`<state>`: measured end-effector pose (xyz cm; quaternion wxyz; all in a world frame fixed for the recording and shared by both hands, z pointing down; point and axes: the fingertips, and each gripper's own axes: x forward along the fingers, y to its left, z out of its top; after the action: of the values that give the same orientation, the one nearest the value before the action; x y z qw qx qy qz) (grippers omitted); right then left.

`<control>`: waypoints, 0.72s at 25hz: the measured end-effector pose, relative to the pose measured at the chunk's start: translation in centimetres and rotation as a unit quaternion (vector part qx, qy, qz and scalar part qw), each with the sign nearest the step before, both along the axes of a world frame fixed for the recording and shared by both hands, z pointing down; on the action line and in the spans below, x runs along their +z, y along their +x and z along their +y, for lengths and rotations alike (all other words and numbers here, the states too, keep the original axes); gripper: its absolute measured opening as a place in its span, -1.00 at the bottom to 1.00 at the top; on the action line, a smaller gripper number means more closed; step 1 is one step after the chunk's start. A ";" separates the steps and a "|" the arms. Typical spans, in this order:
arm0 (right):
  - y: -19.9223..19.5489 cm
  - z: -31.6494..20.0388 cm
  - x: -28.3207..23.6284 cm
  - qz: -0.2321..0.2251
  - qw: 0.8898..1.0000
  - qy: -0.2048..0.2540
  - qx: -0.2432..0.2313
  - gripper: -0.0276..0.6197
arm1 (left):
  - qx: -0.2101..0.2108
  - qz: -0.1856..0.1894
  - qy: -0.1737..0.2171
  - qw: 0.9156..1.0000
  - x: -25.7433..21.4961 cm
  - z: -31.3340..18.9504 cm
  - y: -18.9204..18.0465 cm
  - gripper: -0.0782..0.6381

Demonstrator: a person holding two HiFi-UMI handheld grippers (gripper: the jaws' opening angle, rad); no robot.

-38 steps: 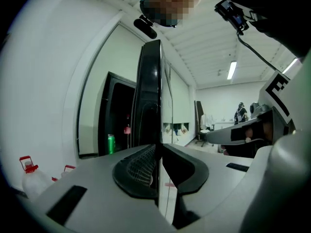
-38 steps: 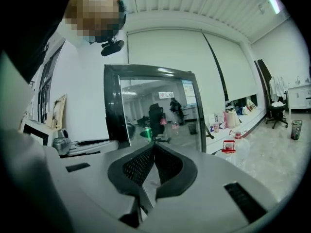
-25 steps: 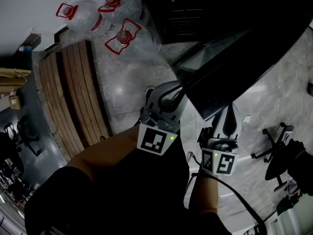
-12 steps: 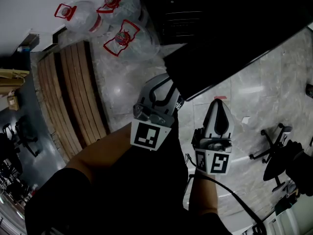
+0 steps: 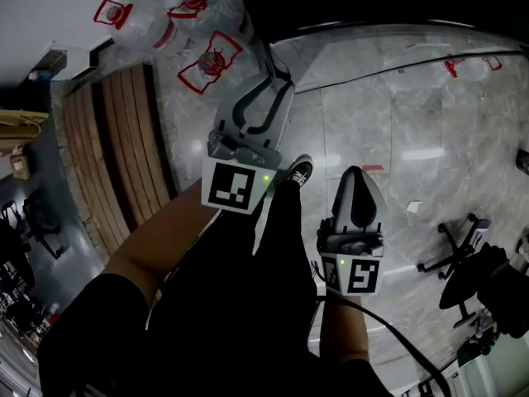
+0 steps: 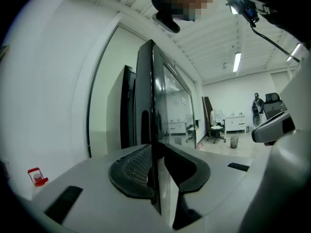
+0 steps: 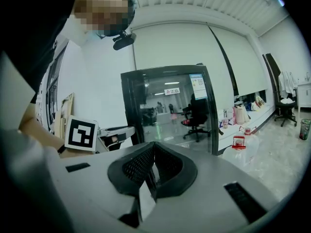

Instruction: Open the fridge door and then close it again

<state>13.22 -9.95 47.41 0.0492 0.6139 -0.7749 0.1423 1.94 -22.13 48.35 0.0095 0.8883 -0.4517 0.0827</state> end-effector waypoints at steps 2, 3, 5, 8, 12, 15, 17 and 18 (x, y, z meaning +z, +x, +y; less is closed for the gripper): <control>-0.3 -0.4 0.0 0.001 1.000 -0.001 -0.005 -0.87 | -0.011 0.014 -0.011 1.000 0.1 -1.5 -0.5 -0.57; -0.5 -0.6 0.1 0.002 1.000 -0.001 -0.007 -0.87 | -0.014 0.019 -0.012 1.000 0.1 -2.2 -0.8 -0.57; -0.7 -0.9 0.2 0.004 1.000 -0.003 -0.008 -0.87 | -0.016 0.021 -0.009 1.000 0.0 -3.5 -1.2 -0.56; -0.7 -1.4 0.4 0.005 1.000 -0.006 -0.007 -0.87 | -0.019 0.020 -0.009 1.000 0.0 -5.4 -1.5 -0.55; -0.9 -2.1 0.2 0.004 1.000 -0.007 -0.007 -0.87 | -0.018 0.029 -0.005 0.999 -0.5 -6.8 -1.6 -0.54; -0.9 -2.6 0.3 0.006 1.000 -0.009 -0.006 -0.87 | -0.015 0.031 -0.008 0.999 -0.4 -6.9 -1.5 -0.54; -1.0 -2.9 0.3 0.005 1.000 -0.008 -0.003 -0.87 | -0.015 0.033 -0.005 0.999 -0.4 -7.0 -1.6 -0.54; -1.0 -2.9 0.3 0.005 1.000 -0.007 -0.002 -0.87 | -0.017 0.034 -0.004 0.999 -0.4 -6.9 -1.7 -0.54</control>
<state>12.19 -12.89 47.66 0.0572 0.6128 -0.7748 0.1444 0.27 -29.03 47.99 0.0297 0.8829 -0.4655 0.0541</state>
